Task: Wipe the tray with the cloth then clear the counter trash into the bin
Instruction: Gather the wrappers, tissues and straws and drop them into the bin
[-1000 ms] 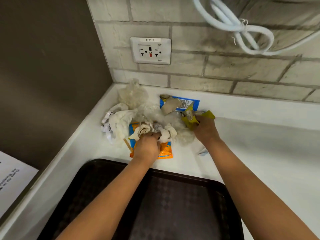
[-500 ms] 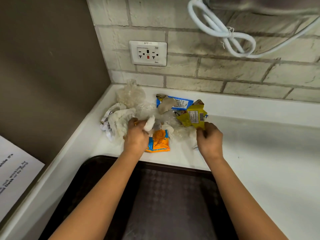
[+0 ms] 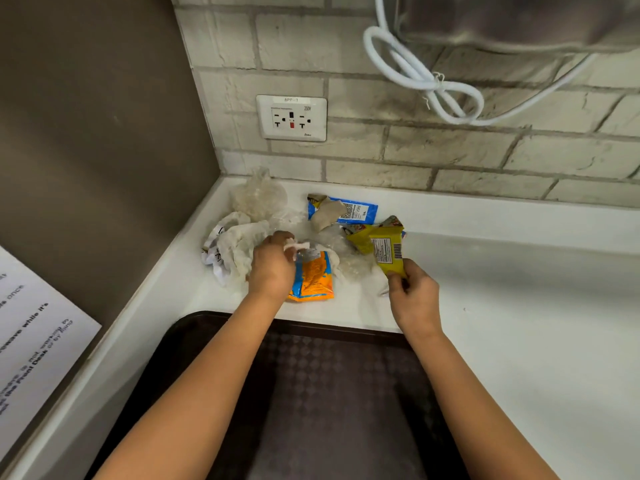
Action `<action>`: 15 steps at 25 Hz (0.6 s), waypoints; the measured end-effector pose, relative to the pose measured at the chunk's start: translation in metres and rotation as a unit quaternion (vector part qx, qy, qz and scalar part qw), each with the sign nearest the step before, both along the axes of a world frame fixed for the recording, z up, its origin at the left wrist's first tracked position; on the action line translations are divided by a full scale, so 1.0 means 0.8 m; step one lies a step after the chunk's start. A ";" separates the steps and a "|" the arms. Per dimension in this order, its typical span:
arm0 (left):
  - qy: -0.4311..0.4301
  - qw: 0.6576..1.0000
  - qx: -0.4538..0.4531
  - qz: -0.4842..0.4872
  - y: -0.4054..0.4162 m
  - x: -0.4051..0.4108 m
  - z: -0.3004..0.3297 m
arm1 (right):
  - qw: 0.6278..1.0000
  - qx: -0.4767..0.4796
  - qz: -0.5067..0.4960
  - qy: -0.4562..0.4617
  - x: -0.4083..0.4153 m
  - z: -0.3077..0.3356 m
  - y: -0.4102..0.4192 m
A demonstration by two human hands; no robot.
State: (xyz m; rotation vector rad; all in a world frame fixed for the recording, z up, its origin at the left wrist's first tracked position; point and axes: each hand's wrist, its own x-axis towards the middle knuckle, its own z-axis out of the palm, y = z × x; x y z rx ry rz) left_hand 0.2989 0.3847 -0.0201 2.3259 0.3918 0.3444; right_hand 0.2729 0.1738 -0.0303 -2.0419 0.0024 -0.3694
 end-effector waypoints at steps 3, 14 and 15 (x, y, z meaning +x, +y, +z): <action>-0.075 0.983 -0.168 0.006 -0.015 -0.030 0.038 | 0.999 0.037 0.001 -0.018 -0.023 0.018 -0.002; 0.002 0.859 -0.496 -0.130 -0.078 -0.222 0.098 | 0.991 0.080 -0.059 -0.084 -0.193 0.050 -0.029; 0.013 0.853 -0.504 -0.135 -0.083 -0.237 0.099 | 0.991 0.078 -0.064 -0.083 -0.212 0.048 -0.030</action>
